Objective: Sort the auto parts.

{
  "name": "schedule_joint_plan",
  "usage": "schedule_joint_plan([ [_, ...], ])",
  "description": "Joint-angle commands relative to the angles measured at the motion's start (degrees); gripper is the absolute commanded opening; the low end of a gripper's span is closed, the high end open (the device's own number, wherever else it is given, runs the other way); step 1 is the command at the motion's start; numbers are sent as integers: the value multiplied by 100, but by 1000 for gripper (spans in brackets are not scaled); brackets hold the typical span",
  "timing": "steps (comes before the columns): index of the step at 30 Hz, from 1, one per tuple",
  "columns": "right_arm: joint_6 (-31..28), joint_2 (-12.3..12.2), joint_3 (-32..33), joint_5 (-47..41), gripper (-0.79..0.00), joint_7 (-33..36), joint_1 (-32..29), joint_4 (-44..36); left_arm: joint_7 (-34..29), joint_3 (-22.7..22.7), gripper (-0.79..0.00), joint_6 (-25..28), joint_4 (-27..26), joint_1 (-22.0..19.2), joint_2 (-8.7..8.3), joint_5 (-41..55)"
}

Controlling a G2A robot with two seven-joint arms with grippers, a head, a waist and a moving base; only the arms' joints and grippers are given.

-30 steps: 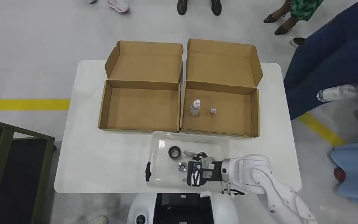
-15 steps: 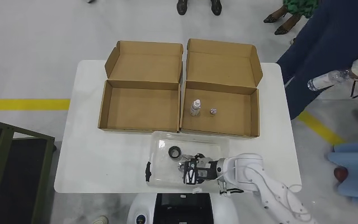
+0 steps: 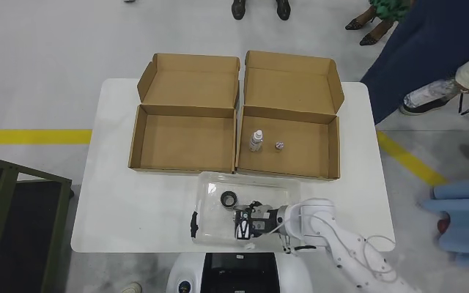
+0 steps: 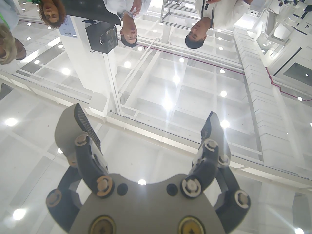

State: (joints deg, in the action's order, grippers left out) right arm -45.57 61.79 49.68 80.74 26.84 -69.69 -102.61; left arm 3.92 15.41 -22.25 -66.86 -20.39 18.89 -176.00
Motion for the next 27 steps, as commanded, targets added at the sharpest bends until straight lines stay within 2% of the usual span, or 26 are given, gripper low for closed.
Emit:
schedule_joint_plan([
  [1, 9, 14, -48, 10, -477, 27, 49, 44, 0, 0, 0, 0, 0, 0, 0, 0],
  [2, 9, 20, -64, 4, -508, 33, 70, 57, 0, 0, 0, 0, 0, 0, 0, 0],
  [6, 12, 21, -58, -19, -785, 49, 89, 30, 0, 0, 0, 0, 0, 0, 0, 0],
  [16, -173, -103, 281, -210, -785, 201, -253, -497, 0, 0, 0, 0, 0, 0, 0, 0],
  [22, -193, -199, 708, -1057, -785, 189, -601, -980, 0, 0, 0, 0, 0, 0, 0, 0],
  [27, -103, -233, 906, -1520, -785, 214, -650, -1347, 0, 0, 0, 0, 0, 0, 0, 0],
])
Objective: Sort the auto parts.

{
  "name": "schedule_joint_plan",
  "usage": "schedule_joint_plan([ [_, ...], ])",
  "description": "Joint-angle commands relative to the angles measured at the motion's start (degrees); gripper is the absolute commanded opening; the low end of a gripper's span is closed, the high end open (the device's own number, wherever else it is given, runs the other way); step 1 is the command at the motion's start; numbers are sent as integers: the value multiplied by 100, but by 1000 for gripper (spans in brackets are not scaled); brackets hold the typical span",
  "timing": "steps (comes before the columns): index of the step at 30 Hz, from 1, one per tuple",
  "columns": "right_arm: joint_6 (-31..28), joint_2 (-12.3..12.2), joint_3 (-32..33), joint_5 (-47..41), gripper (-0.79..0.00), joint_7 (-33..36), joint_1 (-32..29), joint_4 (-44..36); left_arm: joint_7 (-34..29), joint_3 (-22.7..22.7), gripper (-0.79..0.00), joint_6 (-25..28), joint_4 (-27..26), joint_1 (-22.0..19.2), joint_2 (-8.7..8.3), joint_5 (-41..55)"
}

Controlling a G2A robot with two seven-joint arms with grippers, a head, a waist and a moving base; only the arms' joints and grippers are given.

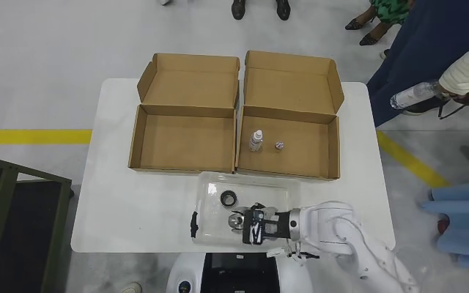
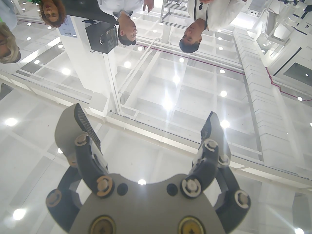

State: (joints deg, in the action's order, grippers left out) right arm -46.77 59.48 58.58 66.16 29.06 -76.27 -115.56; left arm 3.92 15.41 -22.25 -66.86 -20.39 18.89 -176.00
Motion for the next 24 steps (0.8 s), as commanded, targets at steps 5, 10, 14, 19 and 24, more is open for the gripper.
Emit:
schedule_joint_plan([
  [5, 212, 33, 66, -605, -785, -570, 87, -155, 0, 0, 0, 0, 0, 0, 0, 0],
  [10, 473, 80, 103, -819, -785, -1163, 198, -149, 0, 0, 0, 0, 0, 0, 0, 0],
  [14, 715, 103, 235, -921, -785, -1673, 192, -125, 0, 0, 0, 0, 0, 0, 0, 0],
  [19, 1001, 108, 531, -1049, -785, -2366, 14, -136, 0, 0, 0, 0, 0, 0, 0, 0],
  [24, 1149, 107, 835, -1207, -785, -3067, -266, -217, 0, 0, 0, 0, 0, 0, 0, 0],
])
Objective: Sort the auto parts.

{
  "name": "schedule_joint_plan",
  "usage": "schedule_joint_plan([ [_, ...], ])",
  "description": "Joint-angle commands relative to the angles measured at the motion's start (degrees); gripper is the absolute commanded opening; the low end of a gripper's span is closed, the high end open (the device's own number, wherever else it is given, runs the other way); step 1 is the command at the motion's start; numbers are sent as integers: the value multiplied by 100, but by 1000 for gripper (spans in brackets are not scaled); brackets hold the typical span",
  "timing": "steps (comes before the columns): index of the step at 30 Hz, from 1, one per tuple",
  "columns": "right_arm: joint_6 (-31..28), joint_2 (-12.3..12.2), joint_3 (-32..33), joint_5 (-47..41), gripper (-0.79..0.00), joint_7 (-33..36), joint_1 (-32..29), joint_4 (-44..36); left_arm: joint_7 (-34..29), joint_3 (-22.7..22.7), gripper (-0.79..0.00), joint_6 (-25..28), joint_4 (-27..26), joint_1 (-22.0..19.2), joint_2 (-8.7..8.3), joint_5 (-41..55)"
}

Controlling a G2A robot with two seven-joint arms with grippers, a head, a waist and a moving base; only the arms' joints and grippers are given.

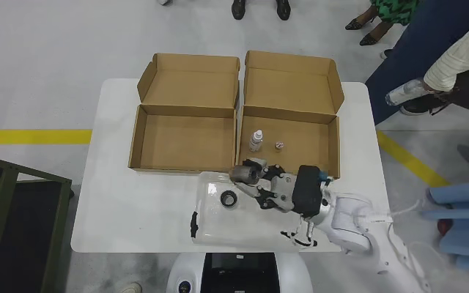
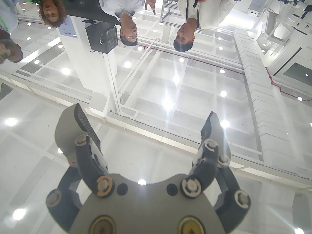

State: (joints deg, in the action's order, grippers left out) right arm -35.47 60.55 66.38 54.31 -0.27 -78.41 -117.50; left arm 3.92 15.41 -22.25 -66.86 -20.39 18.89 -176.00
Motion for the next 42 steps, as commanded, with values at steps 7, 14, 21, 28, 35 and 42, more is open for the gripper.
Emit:
schedule_joint_plan([
  [7, 200, -3, 480, -59, -785, -831, -399, -196, 0, 0, 0, 0, 0, 0, 0, 0],
  [14, 246, 7, 656, -15, -785, -1072, -587, -235, 0, 0, 0, 0, 0, 0, 0, 0],
  [21, 290, 48, 559, 29, -785, -1186, -568, -183, 0, 0, 0, 0, 0, 0, 0, 0],
  [28, 293, 52, 551, 42, -785, -1203, -561, -181, 0, 0, 0, 0, 0, 0, 0, 0],
  [35, 293, 52, 551, 42, -785, -1203, -561, -181, 0, 0, 0, 0, 0, 0, 0, 0],
  [42, 393, 69, 475, 10, -785, -1081, -576, -88, 0, 0, 0, 0, 0, 0, 0, 0],
])
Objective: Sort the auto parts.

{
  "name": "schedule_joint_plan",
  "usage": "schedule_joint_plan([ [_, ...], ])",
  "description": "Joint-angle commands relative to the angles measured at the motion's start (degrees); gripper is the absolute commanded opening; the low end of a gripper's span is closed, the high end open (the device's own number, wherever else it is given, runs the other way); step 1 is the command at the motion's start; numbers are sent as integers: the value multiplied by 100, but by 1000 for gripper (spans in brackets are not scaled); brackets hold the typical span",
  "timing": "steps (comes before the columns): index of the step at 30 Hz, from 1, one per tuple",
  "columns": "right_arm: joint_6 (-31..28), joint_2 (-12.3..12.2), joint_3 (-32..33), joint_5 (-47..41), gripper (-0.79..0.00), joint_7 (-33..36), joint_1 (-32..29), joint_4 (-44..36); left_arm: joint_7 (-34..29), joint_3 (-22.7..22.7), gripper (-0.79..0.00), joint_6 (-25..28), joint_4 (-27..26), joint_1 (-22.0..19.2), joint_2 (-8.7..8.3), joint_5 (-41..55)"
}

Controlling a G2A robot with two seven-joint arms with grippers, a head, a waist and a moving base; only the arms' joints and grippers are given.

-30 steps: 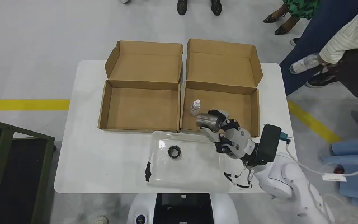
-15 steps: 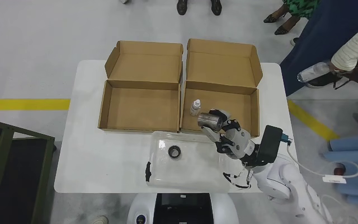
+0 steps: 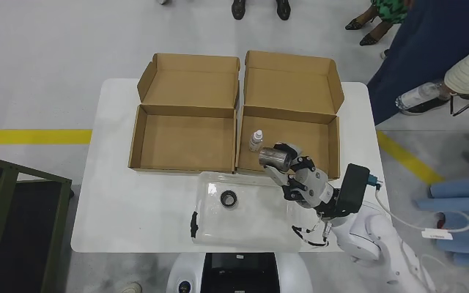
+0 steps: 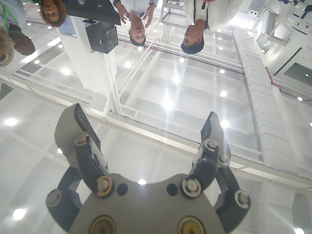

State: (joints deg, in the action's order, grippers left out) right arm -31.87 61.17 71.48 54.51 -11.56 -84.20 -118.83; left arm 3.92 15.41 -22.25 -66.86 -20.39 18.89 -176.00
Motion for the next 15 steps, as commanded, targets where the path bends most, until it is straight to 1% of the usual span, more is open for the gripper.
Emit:
schedule_joint_plan([
  [1, 52, 17, -82, -28, -785, 75, 19, 102, 0, 0, 0, 0, 0, 0, 0, 0],
  [8, 386, 116, -599, 241, -785, 533, 402, 339, 0, 0, 0, 0, 0, 0, 0, 0],
  [13, 463, 222, -1165, 527, -785, 1012, 868, 615, 0, 0, 0, 0, 0, 0, 0, 0],
  [15, 497, 279, -1405, 565, -785, 1098, 1065, 750, 0, 0, 0, 0, 0, 0, 0, 0],
])
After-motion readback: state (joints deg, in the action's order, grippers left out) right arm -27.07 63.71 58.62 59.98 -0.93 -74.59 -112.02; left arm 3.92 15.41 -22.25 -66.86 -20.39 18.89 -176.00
